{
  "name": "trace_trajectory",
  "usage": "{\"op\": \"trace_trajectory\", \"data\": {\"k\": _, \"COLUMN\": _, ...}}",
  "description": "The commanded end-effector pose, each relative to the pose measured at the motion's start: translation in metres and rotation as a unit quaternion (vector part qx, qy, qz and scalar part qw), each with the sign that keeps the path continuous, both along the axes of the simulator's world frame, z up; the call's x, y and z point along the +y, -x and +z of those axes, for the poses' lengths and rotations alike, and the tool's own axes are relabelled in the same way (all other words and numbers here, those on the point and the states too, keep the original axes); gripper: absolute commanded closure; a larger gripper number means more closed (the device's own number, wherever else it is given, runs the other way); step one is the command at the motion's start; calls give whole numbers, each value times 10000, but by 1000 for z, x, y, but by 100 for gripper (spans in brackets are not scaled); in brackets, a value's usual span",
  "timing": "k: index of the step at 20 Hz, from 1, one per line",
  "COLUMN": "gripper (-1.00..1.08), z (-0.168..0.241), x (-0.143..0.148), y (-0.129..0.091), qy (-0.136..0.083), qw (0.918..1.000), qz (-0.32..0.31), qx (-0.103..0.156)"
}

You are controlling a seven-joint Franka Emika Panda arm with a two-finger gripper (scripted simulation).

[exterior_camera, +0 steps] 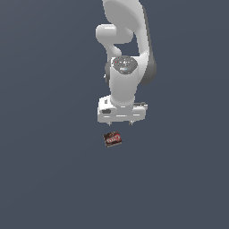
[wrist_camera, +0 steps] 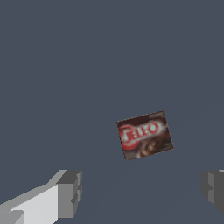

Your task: Pick up the object and move it to a goal position.

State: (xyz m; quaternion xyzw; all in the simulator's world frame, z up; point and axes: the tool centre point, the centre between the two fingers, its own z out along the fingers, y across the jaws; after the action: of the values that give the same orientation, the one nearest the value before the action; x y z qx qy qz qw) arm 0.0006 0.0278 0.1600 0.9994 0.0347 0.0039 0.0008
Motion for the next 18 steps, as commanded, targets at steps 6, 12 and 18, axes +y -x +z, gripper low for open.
{"op": "trace_trajectory", "data": {"k": 6, "gripper": -92, "z": 9, "x": 12, "y": -5, "qy": -60, "qw": 9999, "qz": 46, "qx": -71}}
{"op": "trace_trajectory", "data": {"k": 12, "gripper": -92, "z": 20, "x": 26, "y": -11, "qy": -131, "qw": 9997, "qz": 103, "qx": -152}}
{"op": "trace_trajectory", "data": {"k": 18, "gripper": -92, "z": 18, "x": 25, "y": -11, "qy": -130, "qw": 9998, "qz": 3, "qx": -140}}
